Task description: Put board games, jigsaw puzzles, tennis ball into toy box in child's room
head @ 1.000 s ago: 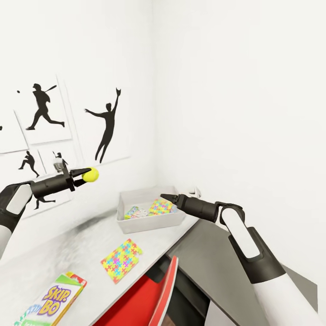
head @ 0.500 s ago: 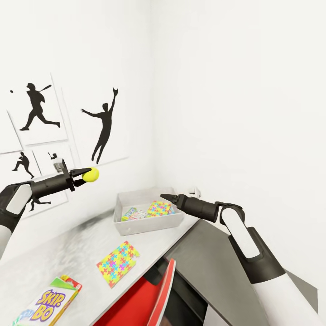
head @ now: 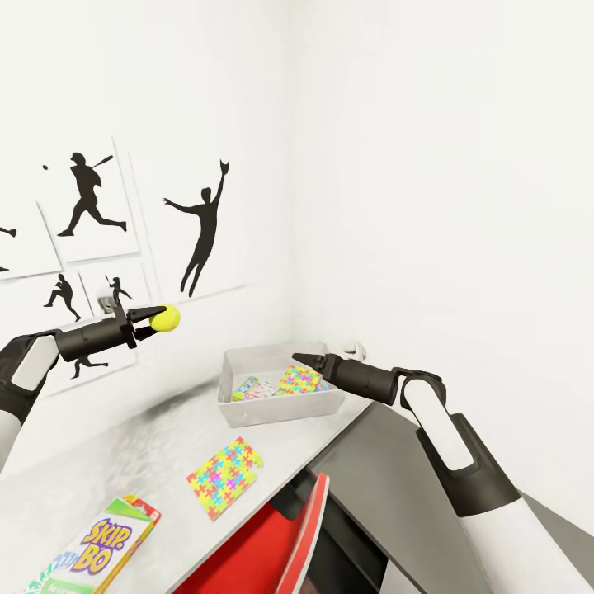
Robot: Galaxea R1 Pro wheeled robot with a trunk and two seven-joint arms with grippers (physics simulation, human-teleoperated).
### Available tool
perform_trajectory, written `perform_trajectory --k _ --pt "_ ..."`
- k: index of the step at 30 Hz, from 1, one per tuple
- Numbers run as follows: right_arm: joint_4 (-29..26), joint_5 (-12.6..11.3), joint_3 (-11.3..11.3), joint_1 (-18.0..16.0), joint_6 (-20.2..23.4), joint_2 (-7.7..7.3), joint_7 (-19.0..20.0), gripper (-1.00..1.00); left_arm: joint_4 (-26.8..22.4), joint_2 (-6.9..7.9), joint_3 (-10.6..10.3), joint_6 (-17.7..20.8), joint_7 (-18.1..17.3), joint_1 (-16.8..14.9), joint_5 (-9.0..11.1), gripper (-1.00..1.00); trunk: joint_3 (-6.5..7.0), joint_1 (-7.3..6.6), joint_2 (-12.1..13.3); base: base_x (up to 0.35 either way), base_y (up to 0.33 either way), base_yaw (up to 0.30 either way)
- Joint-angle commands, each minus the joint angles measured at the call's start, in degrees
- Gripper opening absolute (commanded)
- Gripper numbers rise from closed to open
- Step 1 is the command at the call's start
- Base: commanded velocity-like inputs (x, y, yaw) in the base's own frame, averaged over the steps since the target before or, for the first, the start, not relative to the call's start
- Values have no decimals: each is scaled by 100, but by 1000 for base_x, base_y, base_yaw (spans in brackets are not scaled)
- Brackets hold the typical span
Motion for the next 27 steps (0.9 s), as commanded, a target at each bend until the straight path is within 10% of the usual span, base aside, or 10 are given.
perform_trajectory --k 1,27 --pt "1 44 3 -3 12 -3 44 100 3 -1 7 17 -26 -2 -18 -100 -2 2 -4 6 0 5" --pt "1 31 -2 -3 12 -10 49 100 3 -1 22 17 -26 -2 -17 -100 -2 2 -4 47 -22 70"
